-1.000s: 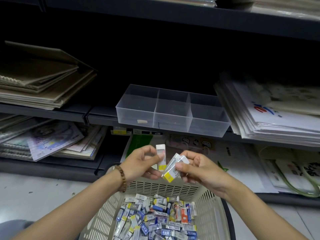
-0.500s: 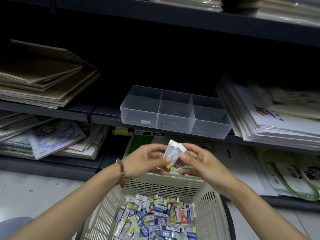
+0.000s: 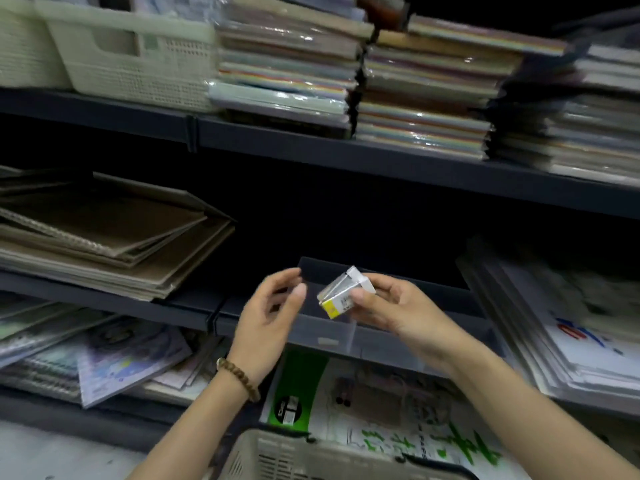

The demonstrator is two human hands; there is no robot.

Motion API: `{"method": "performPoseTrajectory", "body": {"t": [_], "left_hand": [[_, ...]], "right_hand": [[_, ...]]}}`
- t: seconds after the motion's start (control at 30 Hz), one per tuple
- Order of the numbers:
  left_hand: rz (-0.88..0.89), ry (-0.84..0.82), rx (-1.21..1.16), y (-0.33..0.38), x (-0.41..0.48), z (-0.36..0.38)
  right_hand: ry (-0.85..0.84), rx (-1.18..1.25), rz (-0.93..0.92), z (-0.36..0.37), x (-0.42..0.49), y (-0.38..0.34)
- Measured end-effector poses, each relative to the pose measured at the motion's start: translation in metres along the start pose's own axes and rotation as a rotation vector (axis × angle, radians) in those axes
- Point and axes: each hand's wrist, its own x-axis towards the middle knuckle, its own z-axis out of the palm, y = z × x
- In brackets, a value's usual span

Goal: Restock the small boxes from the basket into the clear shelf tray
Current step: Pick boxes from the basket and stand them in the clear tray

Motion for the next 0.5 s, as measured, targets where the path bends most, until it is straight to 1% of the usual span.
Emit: {"method": "performPoseTrajectory", "body": {"t": [0.03, 0.1, 0.17, 0.2, 0.3, 0.4, 0.5], "left_hand": [[-0.018, 0.063, 0.019, -0.005, 0.007, -0.008], [-0.134, 0.097, 0.069, -0.018, 0.016, -0.017], [-0.255, 0.027, 0.128, -0.033, 0.018, -0.016], [-0.288, -0.022, 0.146, -0.039, 0.018, -0.013], [-0.293, -0.122, 0.142, -0.047, 0.015, -0.005], [-0.284, -0.112, 0.100, -0.050, 0.012, -0.003], [-0.300, -0.106, 0.095, -0.049, 0.010, -0.004]], "right_hand": [[0.017, -0.020, 0.008, -0.001, 0.012, -0.001], [0.063, -0.076, 0.046, 0.000, 0.036, 0.001], [0.088, -0.164, 0.095, 0.005, 0.057, 0.007], [0.088, -0.232, 0.121, 0.009, 0.065, 0.011], [0.053, -0.479, 0.173, 0.024, 0.084, 0.027], [0.066, -0.718, 0.186, 0.033, 0.094, 0.039], [0.082, -0.755, 0.226, 0.039, 0.096, 0.045]]}}
